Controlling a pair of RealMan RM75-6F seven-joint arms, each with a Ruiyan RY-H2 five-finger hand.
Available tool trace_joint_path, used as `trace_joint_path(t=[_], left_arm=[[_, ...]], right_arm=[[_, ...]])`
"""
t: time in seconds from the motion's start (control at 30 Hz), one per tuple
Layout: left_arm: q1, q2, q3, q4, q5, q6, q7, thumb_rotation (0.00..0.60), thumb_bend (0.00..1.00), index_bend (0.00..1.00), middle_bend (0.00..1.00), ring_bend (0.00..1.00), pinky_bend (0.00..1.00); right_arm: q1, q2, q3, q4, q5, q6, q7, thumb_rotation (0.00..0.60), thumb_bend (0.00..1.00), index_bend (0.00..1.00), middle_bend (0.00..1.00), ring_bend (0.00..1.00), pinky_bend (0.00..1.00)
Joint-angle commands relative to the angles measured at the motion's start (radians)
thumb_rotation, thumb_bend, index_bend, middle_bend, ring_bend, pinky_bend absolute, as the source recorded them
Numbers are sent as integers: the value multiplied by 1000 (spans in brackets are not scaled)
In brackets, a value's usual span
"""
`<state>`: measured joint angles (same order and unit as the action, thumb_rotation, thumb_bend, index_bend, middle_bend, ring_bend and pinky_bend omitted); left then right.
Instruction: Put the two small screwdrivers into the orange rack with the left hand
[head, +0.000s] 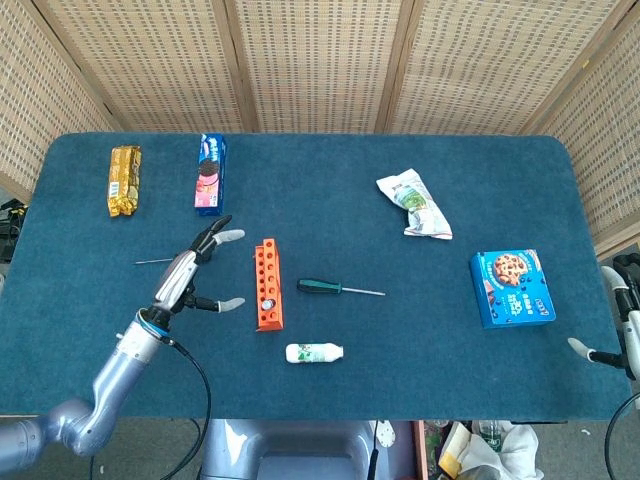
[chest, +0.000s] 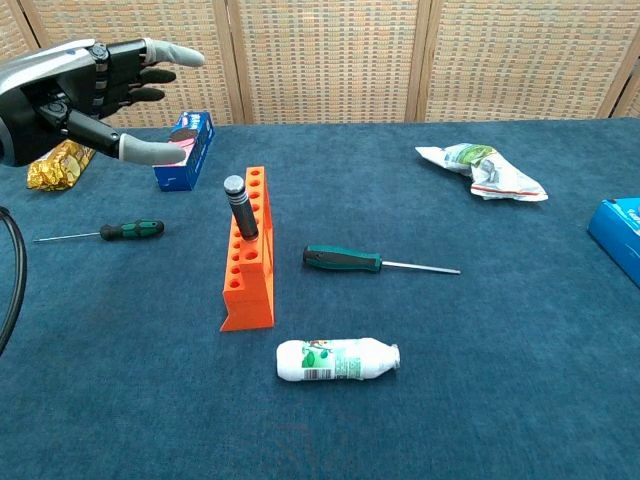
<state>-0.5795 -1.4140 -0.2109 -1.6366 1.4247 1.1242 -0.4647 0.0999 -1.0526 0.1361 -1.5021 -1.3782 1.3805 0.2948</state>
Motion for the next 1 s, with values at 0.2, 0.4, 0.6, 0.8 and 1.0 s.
trace_joint_path(t=[0.2, 0.4, 0.6, 0.8, 1.0], left_arm=[[-78, 196, 13, -204, 30, -114, 434, 600, 155, 311, 0, 0, 0], [-119, 254, 8, -286, -42, -176, 608, 600, 161, 394, 0, 0, 0], [-147, 248, 22, -301, -114, -204, 729, 600, 200, 441, 0, 0, 0], [-163, 194, 32, -274, -129, -183, 780, 600, 233, 451, 0, 0, 0], [-172, 151, 38, -247, -115, -164, 789, 600, 240, 451, 0, 0, 0]], right_arm=[[2, -3, -1, -2, 1, -3, -9, 600, 0, 0, 0, 0, 0], [2, -3, 0, 0, 3, -4, -9, 600, 0, 0, 0, 0, 0], [4, -4, 0, 2, 6, -8, -10, 600, 0, 0, 0, 0, 0], [5, -5, 0, 4, 7, -10, -10, 600, 0, 0, 0, 0, 0], [6, -5, 1, 4, 9, -13, -8, 600, 0, 0, 0, 0, 0]])
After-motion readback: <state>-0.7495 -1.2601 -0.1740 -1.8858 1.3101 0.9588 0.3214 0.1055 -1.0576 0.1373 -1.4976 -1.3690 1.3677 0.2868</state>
